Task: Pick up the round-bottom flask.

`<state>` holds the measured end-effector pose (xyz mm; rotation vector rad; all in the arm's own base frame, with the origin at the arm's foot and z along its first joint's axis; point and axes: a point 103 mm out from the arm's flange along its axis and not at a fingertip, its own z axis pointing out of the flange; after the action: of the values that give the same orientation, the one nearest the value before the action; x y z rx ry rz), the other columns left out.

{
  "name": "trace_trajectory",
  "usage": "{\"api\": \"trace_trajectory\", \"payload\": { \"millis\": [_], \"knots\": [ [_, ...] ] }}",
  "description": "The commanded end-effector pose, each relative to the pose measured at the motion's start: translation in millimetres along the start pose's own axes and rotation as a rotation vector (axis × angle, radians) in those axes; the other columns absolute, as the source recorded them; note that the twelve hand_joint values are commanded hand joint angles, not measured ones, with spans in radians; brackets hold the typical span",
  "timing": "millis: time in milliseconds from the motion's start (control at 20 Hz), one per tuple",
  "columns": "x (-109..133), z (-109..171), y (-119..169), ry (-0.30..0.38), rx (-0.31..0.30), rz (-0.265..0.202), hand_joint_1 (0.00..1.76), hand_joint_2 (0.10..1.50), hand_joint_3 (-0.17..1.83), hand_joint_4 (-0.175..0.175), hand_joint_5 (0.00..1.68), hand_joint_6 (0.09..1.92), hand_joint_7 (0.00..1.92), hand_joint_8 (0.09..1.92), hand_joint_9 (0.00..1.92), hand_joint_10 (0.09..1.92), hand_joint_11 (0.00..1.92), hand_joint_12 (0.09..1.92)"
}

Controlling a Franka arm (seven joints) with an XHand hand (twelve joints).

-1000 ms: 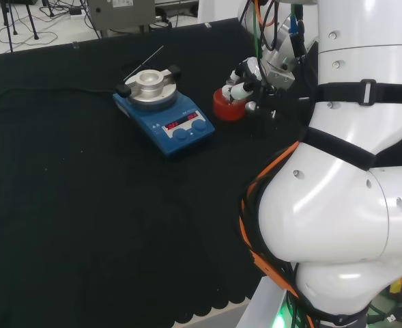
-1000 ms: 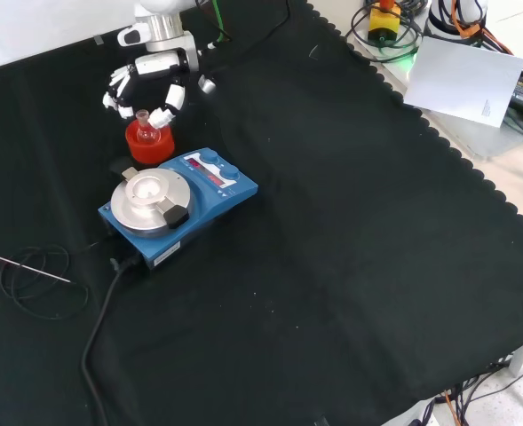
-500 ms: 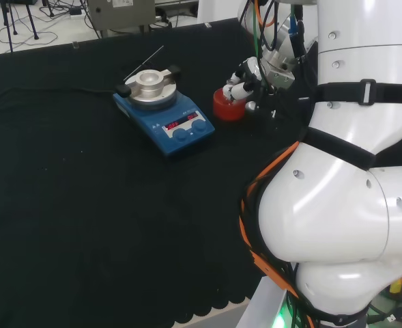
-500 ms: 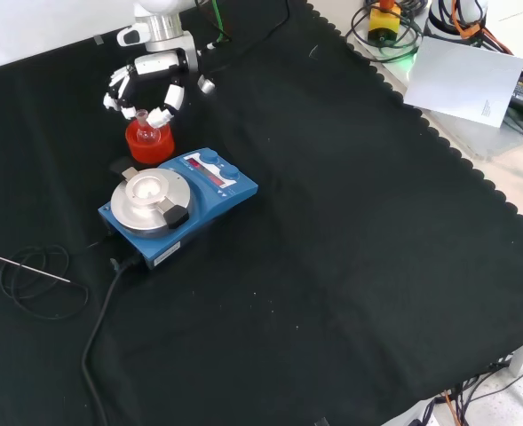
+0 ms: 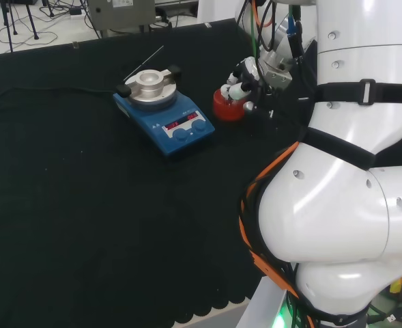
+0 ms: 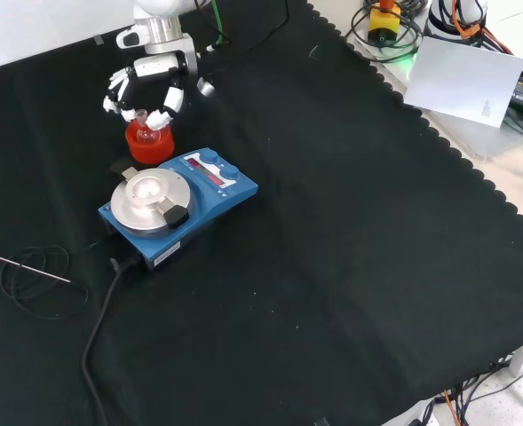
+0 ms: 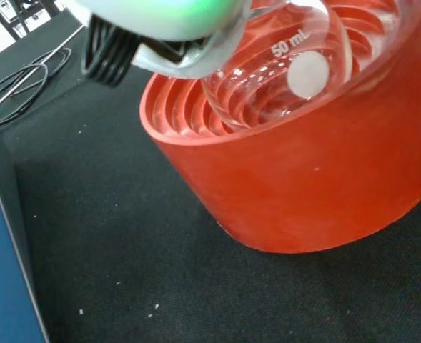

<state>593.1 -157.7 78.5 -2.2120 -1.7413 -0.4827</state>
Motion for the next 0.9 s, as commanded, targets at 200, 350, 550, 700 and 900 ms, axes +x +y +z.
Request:
{"api": "trace_trajectory", "payload": {
  "millis": [200, 350, 550, 700, 900],
  "knots": [
    [1.2, 0.8, 0.5, -0.011, -0.005, 0.005, 1.03, 0.62, 0.72, -0.102, 0.93, 0.77, 0.43, 0.67, 0.6, 0.67, 0.27, 1.32],
    [-0.7, -0.4, -0.1, -0.013, -0.004, 0.008, 1.03, 0.62, 0.72, -0.106, 0.94, 0.78, 0.43, 0.67, 0.6, 0.67, 0.27, 1.32],
    [-3.3, -0.9, -0.9, -0.012, -0.003, 0.015, 1.04, 0.62, 0.72, -0.109, 0.93, 0.77, 0.44, 0.67, 0.61, 0.67, 0.27, 1.32],
    [-3.2, -1.3, -1.1, -0.014, -0.002, 0.017, 1.03, 0.62, 0.73, -0.115, 0.9, 0.79, 0.44, 0.66, 0.61, 0.66, 0.27, 1.32],
    [-3.3, -1.7, -1.7, -0.017, -0.001, 0.017, 1.03, 0.61, 0.73, -0.112, 0.89, 0.8, 0.44, 0.66, 0.61, 0.66, 0.27, 1.32]
  ]
}}
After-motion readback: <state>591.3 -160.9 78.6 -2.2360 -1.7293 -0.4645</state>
